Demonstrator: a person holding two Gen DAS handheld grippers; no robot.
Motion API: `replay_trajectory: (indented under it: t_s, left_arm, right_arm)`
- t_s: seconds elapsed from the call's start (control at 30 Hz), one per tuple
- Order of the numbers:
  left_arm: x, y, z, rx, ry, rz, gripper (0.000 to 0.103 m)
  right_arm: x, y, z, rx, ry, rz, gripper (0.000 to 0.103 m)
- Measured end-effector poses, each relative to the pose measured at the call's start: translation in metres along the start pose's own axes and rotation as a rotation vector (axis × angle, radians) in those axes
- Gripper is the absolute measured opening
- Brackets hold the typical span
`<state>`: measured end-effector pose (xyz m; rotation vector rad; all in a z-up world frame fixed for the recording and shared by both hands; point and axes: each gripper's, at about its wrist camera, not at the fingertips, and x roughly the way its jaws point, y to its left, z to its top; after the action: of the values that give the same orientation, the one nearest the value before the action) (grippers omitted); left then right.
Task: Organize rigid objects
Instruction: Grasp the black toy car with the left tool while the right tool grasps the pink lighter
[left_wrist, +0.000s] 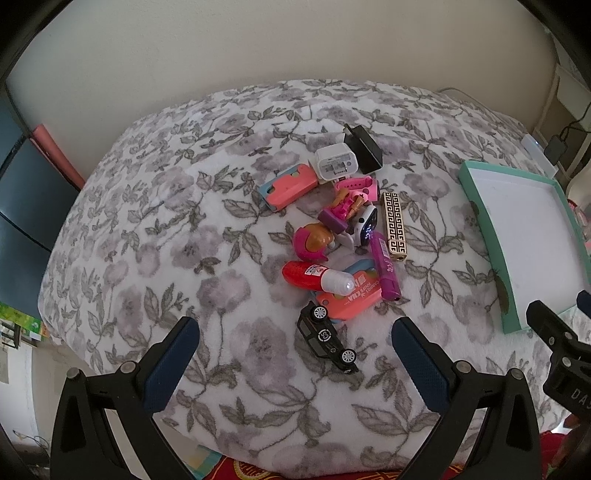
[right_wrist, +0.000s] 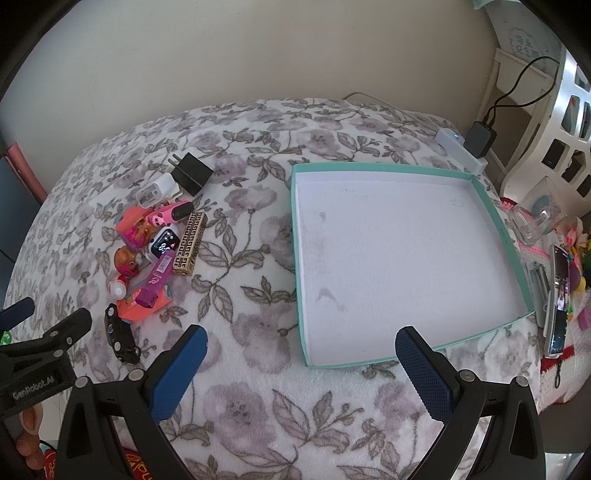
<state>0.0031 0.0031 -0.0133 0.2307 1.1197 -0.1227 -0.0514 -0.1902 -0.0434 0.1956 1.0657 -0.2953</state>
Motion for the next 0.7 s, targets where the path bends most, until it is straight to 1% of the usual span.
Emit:
replay_trajectory:
  t_s: [0.07, 0.13, 0.2, 0.3, 0.4, 0.5, 0.53, 0.57, 0.7]
  left_arm:
    - [0.003, 0.007, 0.002, -0.025, 0.007, -0.010, 0.103]
    - [0.008, 0.012, 0.005, -0.046, 0.018, 0.002, 0.103]
    - [0.014, 0.015, 0.006, -0.047, 0.034, -0.001, 0.103]
    - [0.025, 0.018, 0.007, -0.049, 0.062, -0.014, 0.103]
    - [0.037, 0.017, 0.007, -0.050, 0.092, -0.038, 0.103]
    - [0.048, 0.012, 0.005, -0.039, 0.127, -0.069, 0.098]
    - [0.051, 0.011, 0.005, -0.035, 0.139, -0.080, 0.093]
    - [0.053, 0.010, 0.004, -0.034, 0.147, -0.087, 0.090]
    - [0.061, 0.008, 0.003, -0.033, 0.169, -0.099, 0.090]
  right_arm:
    - [-0.001, 0.003, 0.000, -0.013, -0.006, 0.026, 0.103]
    - [0.000, 0.008, 0.002, -0.028, -0.002, 0.045, 0.103]
    - [0.003, 0.014, 0.006, -0.041, 0.015, 0.054, 0.103]
    - [0.011, 0.020, 0.012, -0.038, 0.053, 0.094, 0.103]
    - [0.018, 0.026, 0.018, -0.045, 0.076, 0.112, 0.103]
    - [0.026, 0.031, 0.025, -0.036, 0.095, 0.128, 0.103]
    - [0.030, 0.033, 0.027, -0.032, 0.103, 0.141, 0.103]
    - [0.032, 0.035, 0.029, -0.028, 0.108, 0.151, 0.103]
    - [0.042, 0.049, 0.036, -0.032, 0.124, 0.180, 0.102]
